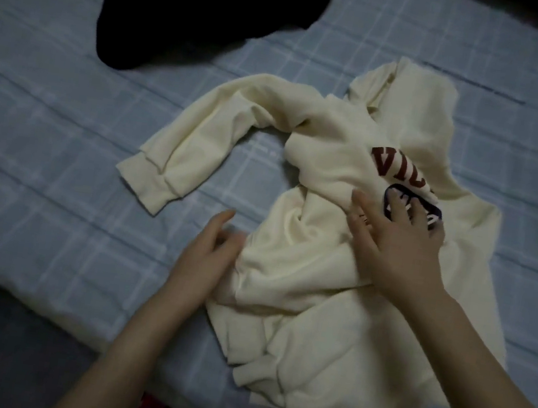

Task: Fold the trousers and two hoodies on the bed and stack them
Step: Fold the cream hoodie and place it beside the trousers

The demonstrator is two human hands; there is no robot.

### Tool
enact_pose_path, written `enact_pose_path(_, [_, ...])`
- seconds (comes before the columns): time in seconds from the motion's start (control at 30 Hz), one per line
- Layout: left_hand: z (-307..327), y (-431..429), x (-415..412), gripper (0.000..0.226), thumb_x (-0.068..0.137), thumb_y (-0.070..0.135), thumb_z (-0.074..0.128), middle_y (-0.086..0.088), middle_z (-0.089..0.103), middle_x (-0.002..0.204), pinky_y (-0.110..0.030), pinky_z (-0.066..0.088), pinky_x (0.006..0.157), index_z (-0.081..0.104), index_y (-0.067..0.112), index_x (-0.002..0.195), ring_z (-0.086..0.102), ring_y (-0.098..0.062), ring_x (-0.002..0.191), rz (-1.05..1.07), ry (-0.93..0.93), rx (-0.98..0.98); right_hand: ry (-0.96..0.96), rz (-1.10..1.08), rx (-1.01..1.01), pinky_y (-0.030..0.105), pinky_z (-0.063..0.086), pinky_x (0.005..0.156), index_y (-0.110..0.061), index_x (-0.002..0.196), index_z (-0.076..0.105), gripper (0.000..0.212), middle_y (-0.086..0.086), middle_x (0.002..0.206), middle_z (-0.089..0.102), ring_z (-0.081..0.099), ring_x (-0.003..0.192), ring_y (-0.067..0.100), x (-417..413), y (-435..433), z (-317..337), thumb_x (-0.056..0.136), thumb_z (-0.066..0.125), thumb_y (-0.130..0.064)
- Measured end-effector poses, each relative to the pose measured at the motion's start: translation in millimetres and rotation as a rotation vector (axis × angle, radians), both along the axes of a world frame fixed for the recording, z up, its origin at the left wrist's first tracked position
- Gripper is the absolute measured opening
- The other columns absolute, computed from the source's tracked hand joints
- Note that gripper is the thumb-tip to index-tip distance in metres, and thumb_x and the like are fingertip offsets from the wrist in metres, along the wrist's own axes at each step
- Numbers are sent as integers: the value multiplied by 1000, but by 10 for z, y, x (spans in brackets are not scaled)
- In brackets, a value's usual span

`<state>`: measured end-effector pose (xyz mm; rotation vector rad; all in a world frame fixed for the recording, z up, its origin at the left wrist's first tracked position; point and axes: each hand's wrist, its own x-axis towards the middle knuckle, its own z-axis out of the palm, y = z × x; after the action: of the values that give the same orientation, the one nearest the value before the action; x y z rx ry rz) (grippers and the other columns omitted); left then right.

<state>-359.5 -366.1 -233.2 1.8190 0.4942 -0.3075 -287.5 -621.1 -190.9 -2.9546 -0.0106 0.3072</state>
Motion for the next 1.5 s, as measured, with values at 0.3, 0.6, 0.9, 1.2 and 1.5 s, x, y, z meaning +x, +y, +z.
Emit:
enact_pose_path(0.3, [181, -116, 553, 49, 85, -9, 59, 12, 63, 115, 1, 42, 80, 64, 15, 128, 61, 2, 105, -204, -183, -55, 110, 11, 156, 70, 6, 113, -73, 140, 4, 44, -10, 167, -3, 1, 149, 47, 109, 225, -149, 98, 16, -65])
enact_pose_path(0.6, [207, 285, -704, 46, 88, 28, 69, 16, 59, 112, -10, 42, 79, 57, 38, 131, 53, 12, 86, 16, -25, 207, 113, 45, 183, 56, 30, 112, -39, 153, 29, 54, 5, 162, 26, 33, 142, 36, 76, 701, -14, 101, 31, -51])
enact_pose_path(0.9, [120, 401, 284, 41, 89, 4, 66, 9, 61, 117, -16, 44, 97, 63, 15, 128, 57, -12, 120, -112, -46, -36, 136, 78, 156, 61, 12, 118, -55, 152, 0, 62, -15, 166, 3, 15, 151, 34, -727, 1076, -307, 95, 22, -64])
enact_pose_path(1.2, [322, 850, -651, 39, 91, 28, 63, -1, 53, 121, -19, 41, 87, 61, 24, 130, 56, -12, 101, -211, 17, 443, 198, 98, 133, 56, 9, 120, -43, 154, 24, 58, -9, 164, 21, 17, 150, 14, -877, 1031, -104, 98, 24, -58])
enact_pose_path(1.5, [38, 800, 250, 53, 86, 19, 72, -12, 64, 123, -38, 44, 97, 53, 8, 134, 58, -27, 113, -462, -157, 255, 31, -58, 243, 56, 16, 118, -37, 154, 30, 53, -6, 162, 27, 25, 148, 26, -988, 1717, -147, 102, 35, -46])
